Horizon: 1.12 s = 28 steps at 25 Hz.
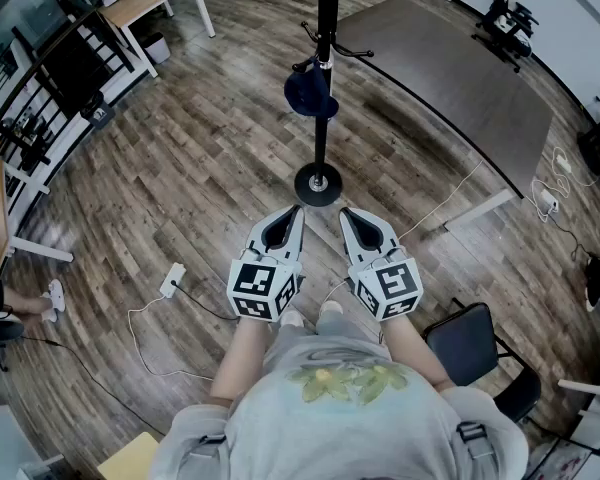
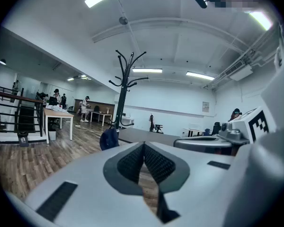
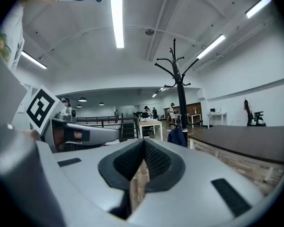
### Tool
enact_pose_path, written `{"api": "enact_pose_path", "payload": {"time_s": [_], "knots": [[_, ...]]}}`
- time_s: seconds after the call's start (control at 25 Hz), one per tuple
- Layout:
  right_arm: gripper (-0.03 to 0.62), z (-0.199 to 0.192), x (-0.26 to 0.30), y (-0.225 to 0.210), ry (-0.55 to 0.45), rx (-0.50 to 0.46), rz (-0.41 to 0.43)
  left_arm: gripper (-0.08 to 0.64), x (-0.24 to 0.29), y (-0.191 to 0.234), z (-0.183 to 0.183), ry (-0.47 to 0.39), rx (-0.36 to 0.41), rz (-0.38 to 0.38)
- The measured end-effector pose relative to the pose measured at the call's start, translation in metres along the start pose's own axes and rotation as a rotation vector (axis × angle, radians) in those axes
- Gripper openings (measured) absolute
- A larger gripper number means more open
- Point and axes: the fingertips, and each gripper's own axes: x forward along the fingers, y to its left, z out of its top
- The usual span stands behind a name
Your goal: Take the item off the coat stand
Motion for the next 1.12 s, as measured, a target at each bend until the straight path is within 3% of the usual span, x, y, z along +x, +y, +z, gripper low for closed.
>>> {"api": "enact_pose_path", "payload": {"time_s": [0.56,0.84,1.12], "knots": [[0.008,-0.015,-0.002,-0.045,0.037,0.014,0.045,0.017,0.026,-0.014,-0.006,-0.005,0.002,0.066],[0.008,-0.029,0.015,-0.057,0.064,0.037,0.076,0.017,0.038,0.009,-0.016,0.023,-0.010,0.123],[0.009,-0.026,0.060,-0.080,0.081,0.019,0.076,0.017,0.082,0.041,-0.006,0.020,-0.001,0.119]]}}
